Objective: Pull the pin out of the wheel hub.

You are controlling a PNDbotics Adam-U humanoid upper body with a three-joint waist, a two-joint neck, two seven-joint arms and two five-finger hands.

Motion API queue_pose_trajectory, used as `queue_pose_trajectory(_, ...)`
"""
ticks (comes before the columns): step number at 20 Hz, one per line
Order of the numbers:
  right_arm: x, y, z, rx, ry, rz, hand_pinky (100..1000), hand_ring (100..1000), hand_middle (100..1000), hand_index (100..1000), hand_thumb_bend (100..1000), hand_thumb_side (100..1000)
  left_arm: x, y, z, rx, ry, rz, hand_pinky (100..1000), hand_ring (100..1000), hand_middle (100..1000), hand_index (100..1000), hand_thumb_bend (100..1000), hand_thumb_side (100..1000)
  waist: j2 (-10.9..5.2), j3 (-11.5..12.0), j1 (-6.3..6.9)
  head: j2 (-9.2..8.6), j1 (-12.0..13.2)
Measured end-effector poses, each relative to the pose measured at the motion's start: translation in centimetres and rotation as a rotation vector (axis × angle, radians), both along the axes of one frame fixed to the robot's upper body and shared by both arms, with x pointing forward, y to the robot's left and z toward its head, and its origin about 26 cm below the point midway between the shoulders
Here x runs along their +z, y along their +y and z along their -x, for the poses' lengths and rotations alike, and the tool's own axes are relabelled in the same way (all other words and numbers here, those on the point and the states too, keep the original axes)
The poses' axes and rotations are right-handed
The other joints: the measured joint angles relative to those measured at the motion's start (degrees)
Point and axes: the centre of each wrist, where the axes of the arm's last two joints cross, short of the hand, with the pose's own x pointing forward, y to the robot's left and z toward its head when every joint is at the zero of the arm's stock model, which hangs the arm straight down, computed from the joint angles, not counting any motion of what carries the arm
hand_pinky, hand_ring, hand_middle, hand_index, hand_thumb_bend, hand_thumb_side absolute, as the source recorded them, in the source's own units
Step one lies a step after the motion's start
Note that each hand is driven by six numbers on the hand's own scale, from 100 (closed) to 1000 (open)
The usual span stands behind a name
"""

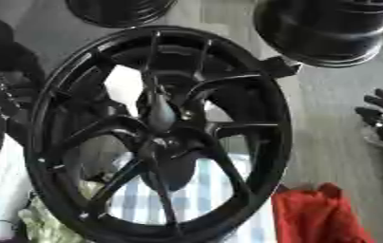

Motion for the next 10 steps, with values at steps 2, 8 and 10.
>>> queue_pose_trajectory(2,0.0,0.0,0.0,-0.002,0.0,0.0,936,762,766,839,100,801,0.2,-0.1,-0.1,0.0,-0.004,0.004,584,670,668,744,134,870,0.01,-0.09,-0.04,0.0,-0.45)
queue_pose_trajectory(8,0.1,-0.4,0.1,-0.022,-0.01,-0.005,937,762,767,839,100,799,3.0,-0.1,-0.4,-0.015,-0.074,0.035,590,684,688,761,100,813,0.35,-0.17,-0.2,0.01,-1.59)
queue_pose_trajectory(10,0.0,-0.5,0.2,-0.03,-0.01,-0.007,937,762,766,839,100,801,4.6,0.1,-0.4,-0.026,-0.114,0.027,595,699,711,770,100,788,0.45,-0.19,-0.09,0.02,-1.91)
